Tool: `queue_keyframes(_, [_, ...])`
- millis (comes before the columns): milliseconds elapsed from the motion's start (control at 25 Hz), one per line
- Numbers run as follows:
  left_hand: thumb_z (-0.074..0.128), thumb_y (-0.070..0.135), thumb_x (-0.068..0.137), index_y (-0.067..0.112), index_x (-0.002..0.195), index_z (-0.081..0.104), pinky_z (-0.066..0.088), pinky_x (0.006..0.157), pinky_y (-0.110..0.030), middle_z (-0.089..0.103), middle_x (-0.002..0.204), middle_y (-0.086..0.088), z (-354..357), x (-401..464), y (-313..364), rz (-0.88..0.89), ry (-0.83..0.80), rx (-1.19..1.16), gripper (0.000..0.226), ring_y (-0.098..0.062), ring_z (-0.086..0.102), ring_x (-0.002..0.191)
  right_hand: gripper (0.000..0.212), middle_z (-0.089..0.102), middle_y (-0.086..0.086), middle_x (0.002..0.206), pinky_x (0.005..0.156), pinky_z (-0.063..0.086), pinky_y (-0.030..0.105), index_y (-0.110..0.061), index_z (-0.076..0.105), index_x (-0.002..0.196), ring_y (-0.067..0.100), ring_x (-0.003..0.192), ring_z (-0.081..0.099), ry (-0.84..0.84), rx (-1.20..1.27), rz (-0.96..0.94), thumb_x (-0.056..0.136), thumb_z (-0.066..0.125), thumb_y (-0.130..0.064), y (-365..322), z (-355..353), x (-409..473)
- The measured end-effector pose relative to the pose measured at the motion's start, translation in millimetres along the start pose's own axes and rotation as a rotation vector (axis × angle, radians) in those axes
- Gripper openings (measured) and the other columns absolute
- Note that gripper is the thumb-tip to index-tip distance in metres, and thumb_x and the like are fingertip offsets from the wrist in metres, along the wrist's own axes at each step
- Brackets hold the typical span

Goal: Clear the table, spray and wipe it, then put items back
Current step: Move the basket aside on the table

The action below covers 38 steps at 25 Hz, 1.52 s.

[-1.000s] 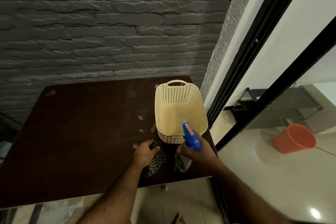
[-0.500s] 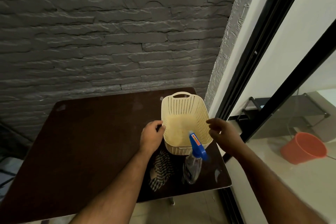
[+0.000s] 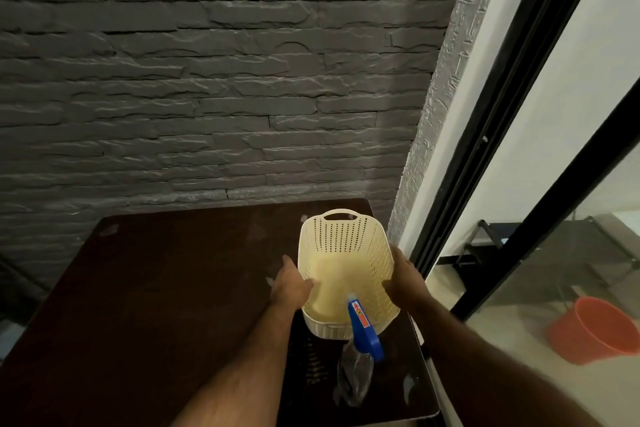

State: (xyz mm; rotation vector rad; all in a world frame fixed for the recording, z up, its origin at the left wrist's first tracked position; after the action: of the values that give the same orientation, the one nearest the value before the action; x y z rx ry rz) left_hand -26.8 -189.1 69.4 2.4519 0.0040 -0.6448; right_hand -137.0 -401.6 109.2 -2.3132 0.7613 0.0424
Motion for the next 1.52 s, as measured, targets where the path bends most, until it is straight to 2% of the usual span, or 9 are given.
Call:
queue_keyframes(80, [0.058, 0.024, 0.092, 0.011, 0.149, 0.027, 0.039, 0.107, -0.041, 0.042, 0.145, -0.019, 10.3, -3.0, -6.5, -0.057, -0.017, 0.071, 0.066, -0.035, 0.044, 0.131, 0.072, 0.061, 0.011, 0.107, 0.067, 0.060, 0.037, -0.019, 0.024, 0.147, 0.024, 0.088, 0.065, -0.018, 0.007, 0.058, 0.086, 0.055, 0.004, 10.3, 10.0, -1.0])
queue_keyframes(200, [0.043, 0.017, 0.093, 0.015, 0.125, 0.054, 0.048, 0.094, -0.035, 0.058, 0.131, -0.012, 2.5, -7.7, -7.1, -0.012, 0.044, 0.129, 0.034, -0.031, 0.056, 0.118, 0.041, 0.062, 0.011, 0.110, 0.078, 0.059, 0.041, -0.008, 0.048, 0.129, 0.026, 0.096, 0.064, 0.001, 0.026, 0.100, 0.090, 0.051, 0.002, 12.4, 11.8, 0.4])
queue_keyframes(360, [0.040, 0.026, 0.092, 0.022, 0.116, 0.059, 0.052, 0.087, -0.036, 0.063, 0.122, -0.007, -60.0, -10.5, 6.3, 0.010, 0.164, 0.034, 0.031, -0.029, 0.060, 0.108, 0.040, 0.062, 0.005, 0.113, 0.085, 0.058, 0.044, -0.014, 0.050, 0.128, 0.025, 0.102, 0.062, 0.004, 0.062, -0.002, 0.090, 0.052, -0.005, -38.9, -8.9, 15.7])
queue_keyframes(560, [0.036, 0.025, 0.097, 0.023, 0.118, 0.057, 0.044, 0.071, -0.032, 0.063, 0.116, -0.003, -195.6, -24.0, 38.5, 0.101, 0.428, -0.002, 0.030, -0.020, 0.056, 0.093, 0.047, 0.065, 0.001, 0.121, 0.085, 0.055, 0.035, -0.025, 0.051, 0.130, 0.021, 0.105, 0.063, 0.080, 0.144, -0.178, 0.086, 0.057, -0.014, -163.2, -59.4, 34.0])
queue_keyframes(680, [0.036, 0.023, 0.097, 0.021, 0.120, 0.058, 0.043, 0.074, -0.032, 0.064, 0.118, -0.005, -270.3, -39.8, 40.7, 0.158, 0.564, -0.043, 0.032, -0.023, 0.057, 0.097, 0.050, 0.067, 0.002, 0.119, 0.075, 0.052, 0.028, -0.021, 0.052, 0.131, 0.020, 0.101, 0.064, 0.113, 0.177, -0.301, 0.083, 0.058, -0.011, -236.8, -79.8, 23.1])
queue_keyframes(760, [0.036, 0.023, 0.096, 0.021, 0.118, 0.059, 0.047, 0.077, -0.033, 0.065, 0.117, -0.006, -308.5, -48.7, 32.2, 0.178, 0.616, -0.067, 0.032, -0.026, 0.059, 0.100, 0.050, 0.068, 0.004, 0.118, 0.077, 0.051, 0.028, -0.019, 0.053, 0.130, 0.021, 0.102, 0.065, 0.136, 0.187, -0.353, 0.081, 0.057, -0.009, -275.9, -81.6, 13.1])
queue_keyframes(1000, [0.038, 0.022, 0.094, 0.022, 0.115, 0.059, 0.051, 0.083, -0.036, 0.066, 0.116, -0.008, -399.8, -66.5, -25.6, 0.192, 0.687, -0.065, 0.030, -0.030, 0.060, 0.101, 0.047, 0.068, 0.004, 0.117, 0.083, 0.058, 0.038, -0.019, 0.052, 0.130, 0.022, 0.101, 0.066, 0.145, 0.208, -0.402, 0.085, 0.062, -0.011, -371.5, -41.3, -23.8])
queue_keyframes(1160, [0.039, 0.021, 0.092, 0.020, 0.117, 0.060, 0.048, 0.084, -0.036, 0.065, 0.120, -0.012, -444.5, -70.4, -71.2, 0.182, 0.706, -0.078, 0.032, -0.034, 0.059, 0.106, 0.049, 0.068, 0.004, 0.118, 0.079, 0.058, 0.035, -0.021, 0.053, 0.130, 0.021, 0.099, 0.066, 0.151, 0.212, -0.400, 0.083, 0.062, -0.012, -419.6, -3.5, -41.9])
queue_keyframes(1520, [0.039, 0.023, 0.090, 0.021, 0.111, 0.062, 0.057, 0.080, -0.041, 0.067, 0.112, -0.009, -487.2, -68.3, -165.3, 0.123, 0.705, -0.137, 0.032, -0.032, 0.062, 0.096, 0.052, 0.071, 0.008, 0.107, 0.079, 0.059, 0.044, -0.020, 0.054, 0.129, 0.027, 0.093, 0.068, 0.092, 0.181, -0.419, 0.077, 0.056, -0.012, -477.6, 77.3, -72.0])
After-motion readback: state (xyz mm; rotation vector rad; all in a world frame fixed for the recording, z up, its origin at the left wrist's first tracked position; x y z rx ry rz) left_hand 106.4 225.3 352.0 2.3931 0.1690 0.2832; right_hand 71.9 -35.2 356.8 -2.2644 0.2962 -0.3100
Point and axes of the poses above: each hand's wrist, its own x-axis towards the middle knuckle, its own z-axis out of the palm, y = z × x, the point moved 5 cm from there along x, towards the middle knuckle
